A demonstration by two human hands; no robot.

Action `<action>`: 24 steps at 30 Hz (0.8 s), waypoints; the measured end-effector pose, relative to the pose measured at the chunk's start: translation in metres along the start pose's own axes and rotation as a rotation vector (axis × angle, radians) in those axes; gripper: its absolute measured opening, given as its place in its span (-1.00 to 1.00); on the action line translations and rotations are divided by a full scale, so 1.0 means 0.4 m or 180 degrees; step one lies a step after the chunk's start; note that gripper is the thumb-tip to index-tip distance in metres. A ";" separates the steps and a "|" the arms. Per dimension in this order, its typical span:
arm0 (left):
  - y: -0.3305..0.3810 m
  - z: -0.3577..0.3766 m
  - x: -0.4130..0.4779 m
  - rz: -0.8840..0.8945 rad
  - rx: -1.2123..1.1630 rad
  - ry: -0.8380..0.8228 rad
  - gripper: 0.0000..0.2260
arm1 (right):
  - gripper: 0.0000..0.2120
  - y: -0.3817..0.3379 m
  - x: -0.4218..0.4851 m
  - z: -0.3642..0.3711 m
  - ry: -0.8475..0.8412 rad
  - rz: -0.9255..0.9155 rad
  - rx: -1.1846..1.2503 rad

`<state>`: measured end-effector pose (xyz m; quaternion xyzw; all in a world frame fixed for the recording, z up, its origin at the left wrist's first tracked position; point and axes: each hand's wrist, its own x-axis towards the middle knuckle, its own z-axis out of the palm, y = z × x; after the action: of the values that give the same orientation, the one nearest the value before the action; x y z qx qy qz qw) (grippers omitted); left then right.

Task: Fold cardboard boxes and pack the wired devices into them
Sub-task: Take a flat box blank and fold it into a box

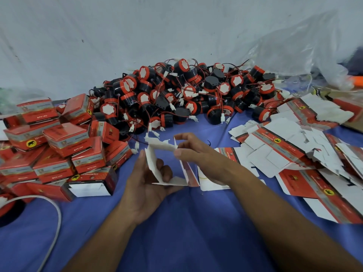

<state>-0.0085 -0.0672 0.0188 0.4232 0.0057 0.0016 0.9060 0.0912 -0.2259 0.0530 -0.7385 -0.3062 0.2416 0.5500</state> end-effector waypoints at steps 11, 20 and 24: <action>0.001 0.023 0.003 0.0298 0.0489 0.0641 -0.76 | -0.90 -0.026 -0.013 0.000 0.0991 -0.1029 -0.0370; 0.010 0.042 -0.008 0.0464 0.0535 0.0762 -0.35 | -0.82 -0.047 -0.031 0.029 0.1340 -0.2229 -0.1694; 0.020 0.016 -0.009 0.0282 0.0269 0.0274 -0.24 | -0.77 -0.050 -0.032 0.051 0.0977 -0.2387 -0.1785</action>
<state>-0.0119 -0.0669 0.0292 0.4605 0.0260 0.0598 0.8853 0.0644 -0.2175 0.0666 -0.7242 -0.5195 -0.1764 0.4178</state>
